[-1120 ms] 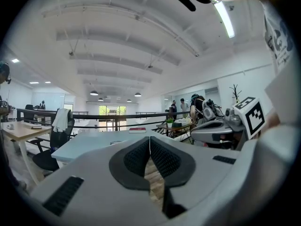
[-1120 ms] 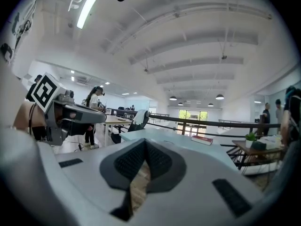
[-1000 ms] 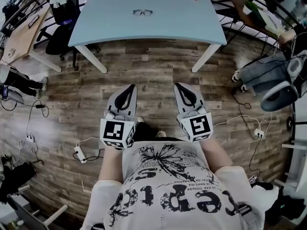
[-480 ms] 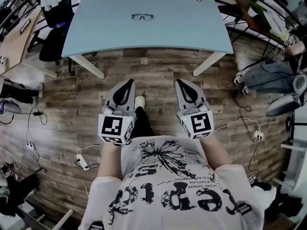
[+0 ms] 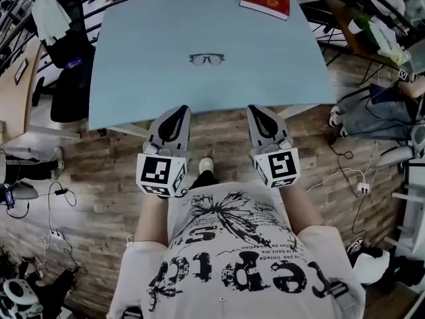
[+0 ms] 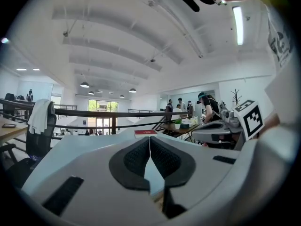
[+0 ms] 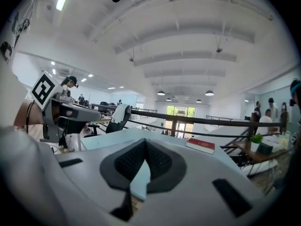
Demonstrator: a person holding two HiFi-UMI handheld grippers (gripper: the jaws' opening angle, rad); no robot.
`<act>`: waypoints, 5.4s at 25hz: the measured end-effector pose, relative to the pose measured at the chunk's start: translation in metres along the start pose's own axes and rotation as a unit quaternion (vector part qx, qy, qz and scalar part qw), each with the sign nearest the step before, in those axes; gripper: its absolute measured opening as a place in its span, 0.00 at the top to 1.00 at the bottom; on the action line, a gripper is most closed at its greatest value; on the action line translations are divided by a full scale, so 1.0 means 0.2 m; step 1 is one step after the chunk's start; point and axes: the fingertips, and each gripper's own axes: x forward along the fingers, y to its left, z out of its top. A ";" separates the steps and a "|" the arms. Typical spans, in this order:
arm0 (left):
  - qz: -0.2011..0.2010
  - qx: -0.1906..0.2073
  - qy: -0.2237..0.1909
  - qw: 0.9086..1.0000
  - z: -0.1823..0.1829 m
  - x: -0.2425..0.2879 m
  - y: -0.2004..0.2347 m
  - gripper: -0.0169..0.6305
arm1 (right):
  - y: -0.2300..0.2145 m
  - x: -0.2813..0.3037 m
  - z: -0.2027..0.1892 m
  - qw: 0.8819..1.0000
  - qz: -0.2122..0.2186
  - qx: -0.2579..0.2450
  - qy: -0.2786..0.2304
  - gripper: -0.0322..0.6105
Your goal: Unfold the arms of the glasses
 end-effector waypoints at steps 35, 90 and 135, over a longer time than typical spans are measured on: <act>-0.009 -0.041 0.145 0.989 -0.49 1.42 0.79 0.94 | -0.57 1.59 -0.81 0.936 0.188 -0.050 0.293 0.93; -0.361 0.308 0.392 0.788 -1.14 1.80 0.40 0.91 | -0.50 1.64 -1.17 0.764 0.424 -0.325 0.361 0.90; -0.281 0.156 0.268 0.908 -0.87 1.50 0.63 0.93 | -0.55 1.51 -1.21 0.769 0.383 -0.323 0.397 0.90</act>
